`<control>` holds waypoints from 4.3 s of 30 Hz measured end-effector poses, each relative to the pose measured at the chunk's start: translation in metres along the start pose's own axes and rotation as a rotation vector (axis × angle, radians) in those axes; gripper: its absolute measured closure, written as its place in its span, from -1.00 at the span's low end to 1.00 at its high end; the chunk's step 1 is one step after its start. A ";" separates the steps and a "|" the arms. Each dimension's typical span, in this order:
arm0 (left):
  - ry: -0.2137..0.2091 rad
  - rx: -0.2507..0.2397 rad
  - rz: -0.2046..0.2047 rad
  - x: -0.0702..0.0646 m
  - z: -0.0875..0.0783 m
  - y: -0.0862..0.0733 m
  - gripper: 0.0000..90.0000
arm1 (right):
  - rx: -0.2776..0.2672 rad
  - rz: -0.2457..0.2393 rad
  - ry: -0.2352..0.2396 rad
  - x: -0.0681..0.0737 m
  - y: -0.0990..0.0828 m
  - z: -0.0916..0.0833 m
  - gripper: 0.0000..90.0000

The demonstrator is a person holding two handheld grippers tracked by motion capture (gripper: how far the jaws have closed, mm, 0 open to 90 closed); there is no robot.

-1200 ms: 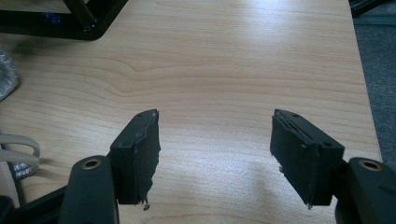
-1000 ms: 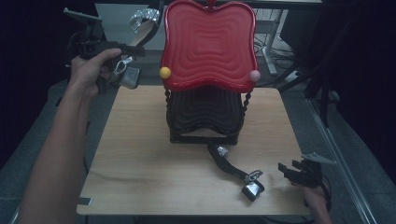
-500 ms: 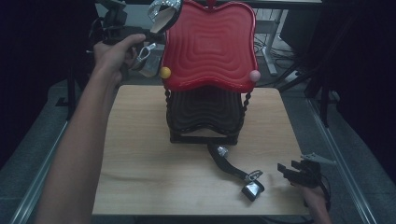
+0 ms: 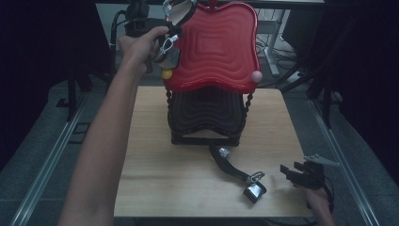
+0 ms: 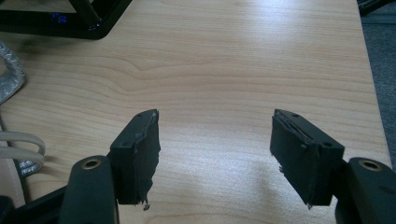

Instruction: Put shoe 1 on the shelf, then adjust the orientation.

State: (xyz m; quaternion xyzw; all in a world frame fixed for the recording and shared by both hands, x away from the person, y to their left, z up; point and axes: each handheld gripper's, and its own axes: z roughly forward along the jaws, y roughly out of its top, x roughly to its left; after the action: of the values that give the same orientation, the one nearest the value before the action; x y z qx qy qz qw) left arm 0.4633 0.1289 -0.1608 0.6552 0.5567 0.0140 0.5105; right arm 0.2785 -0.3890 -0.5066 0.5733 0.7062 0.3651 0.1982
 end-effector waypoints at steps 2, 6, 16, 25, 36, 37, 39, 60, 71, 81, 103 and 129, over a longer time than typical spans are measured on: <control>0.008 0.003 0.013 -0.005 0.002 0.001 -0.06 | -0.004 0.002 0.000 0.000 0.001 -0.001 -0.27; 0.015 0.009 0.001 -0.012 0.014 -0.001 -0.06 | -0.005 0.005 0.002 0.001 0.000 -0.001 -0.27; 0.209 0.005 0.073 -0.016 0.042 -0.006 -0.06 | -0.011 0.007 0.003 0.000 0.001 -0.002 -0.27; 0.214 -0.042 0.068 -0.017 0.043 -0.008 -0.26 | -0.007 0.002 0.005 0.001 0.001 -0.001 -0.27; 0.186 -0.076 0.104 -0.015 0.027 -0.008 -0.40 | -0.008 0.005 0.001 0.000 0.001 -0.002 -0.27; 0.177 -0.072 0.109 -0.015 0.025 -0.009 -0.40 | -0.008 0.005 0.001 0.000 0.001 -0.002 -0.27; 0.161 -0.064 0.123 -0.014 0.020 -0.010 -0.38 | -0.013 0.003 0.001 0.000 0.001 -0.003 -0.27; -0.012 -0.075 0.126 0.042 -0.055 -0.066 -0.31 | -0.026 -0.056 0.012 0.012 0.008 -0.005 -0.27; -0.011 -0.047 0.093 0.085 -0.068 -0.099 -0.32 | -0.025 -0.118 0.051 0.034 0.017 -0.001 -0.27; -0.013 -0.020 0.102 0.095 -0.071 -0.113 -0.33 | -0.024 -0.216 0.103 0.060 0.039 -0.005 -0.26; -0.009 0.001 0.075 0.113 -0.073 -0.134 -0.34 | 0.216 -0.388 0.237 0.118 0.087 0.016 0.92; -0.016 0.020 0.075 0.114 -0.062 -0.146 -0.32 | 0.332 -0.569 0.236 0.167 0.054 0.029 1.00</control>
State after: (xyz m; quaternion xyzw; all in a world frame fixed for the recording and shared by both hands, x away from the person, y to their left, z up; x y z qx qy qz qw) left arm 0.3661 0.2335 -0.2936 0.6805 0.5280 0.0223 0.5076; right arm 0.2906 -0.2169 -0.4621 0.3318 0.9054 0.2395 0.1130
